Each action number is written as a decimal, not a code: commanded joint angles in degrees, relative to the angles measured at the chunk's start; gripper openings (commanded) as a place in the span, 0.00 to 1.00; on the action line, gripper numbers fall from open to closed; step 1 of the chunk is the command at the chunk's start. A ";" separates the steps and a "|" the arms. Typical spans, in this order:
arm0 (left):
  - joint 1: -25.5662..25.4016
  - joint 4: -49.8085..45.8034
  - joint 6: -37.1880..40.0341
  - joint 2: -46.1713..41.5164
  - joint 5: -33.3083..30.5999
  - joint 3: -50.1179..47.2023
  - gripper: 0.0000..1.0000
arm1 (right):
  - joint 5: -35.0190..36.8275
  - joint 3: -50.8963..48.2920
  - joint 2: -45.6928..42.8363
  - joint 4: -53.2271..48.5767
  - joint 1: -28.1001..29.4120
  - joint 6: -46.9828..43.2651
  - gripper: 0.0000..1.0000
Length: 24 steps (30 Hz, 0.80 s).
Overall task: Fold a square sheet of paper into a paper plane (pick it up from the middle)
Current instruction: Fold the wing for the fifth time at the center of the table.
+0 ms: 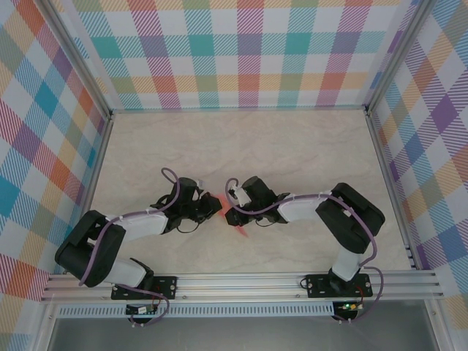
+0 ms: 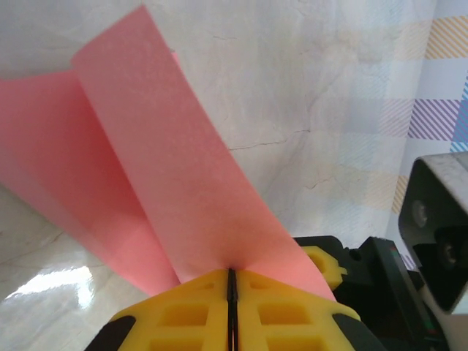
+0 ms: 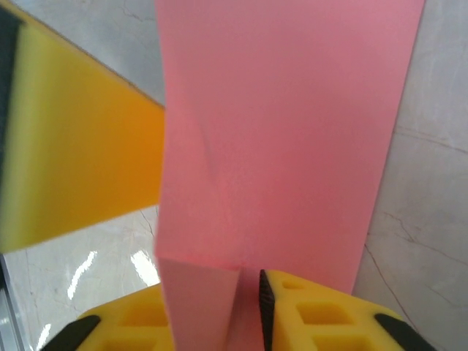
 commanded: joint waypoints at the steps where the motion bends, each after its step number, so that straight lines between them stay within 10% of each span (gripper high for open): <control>1: 0.47 2.93 0.37 1.99 1.15 0.11 0.09 | -0.08 1.20 -2.40 -2.69 -0.31 -3.66 0.29; 14: 0.47 3.55 -1.40 6.36 0.56 1.51 0.08 | 9.29 -4.00 -8.27 -1.67 2.45 -11.56 0.49; 24: 0.46 2.81 -1.57 6.59 0.17 1.70 0.08 | 13.69 -3.07 -5.19 -1.50 5.49 -11.20 0.45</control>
